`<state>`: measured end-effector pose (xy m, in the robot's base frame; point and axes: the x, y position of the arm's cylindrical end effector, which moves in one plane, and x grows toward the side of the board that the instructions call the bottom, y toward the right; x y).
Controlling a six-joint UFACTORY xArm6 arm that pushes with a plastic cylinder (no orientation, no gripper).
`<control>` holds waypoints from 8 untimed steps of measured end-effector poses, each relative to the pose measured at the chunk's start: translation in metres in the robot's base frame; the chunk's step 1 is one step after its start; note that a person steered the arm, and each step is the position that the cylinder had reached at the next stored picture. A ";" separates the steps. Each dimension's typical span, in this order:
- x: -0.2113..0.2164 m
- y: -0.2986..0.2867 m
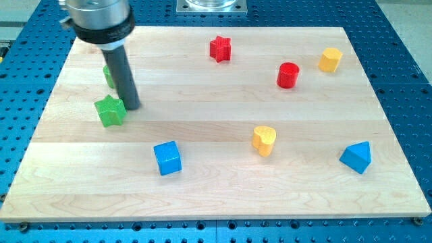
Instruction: Push the blue cube to the bottom left of the green star
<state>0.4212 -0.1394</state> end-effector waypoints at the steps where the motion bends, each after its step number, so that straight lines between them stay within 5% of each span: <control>1: 0.022 0.019; 3: 0.067 0.132; 4: 0.125 0.126; 6: 0.149 0.017; 8: 0.114 0.039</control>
<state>0.5356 -0.1002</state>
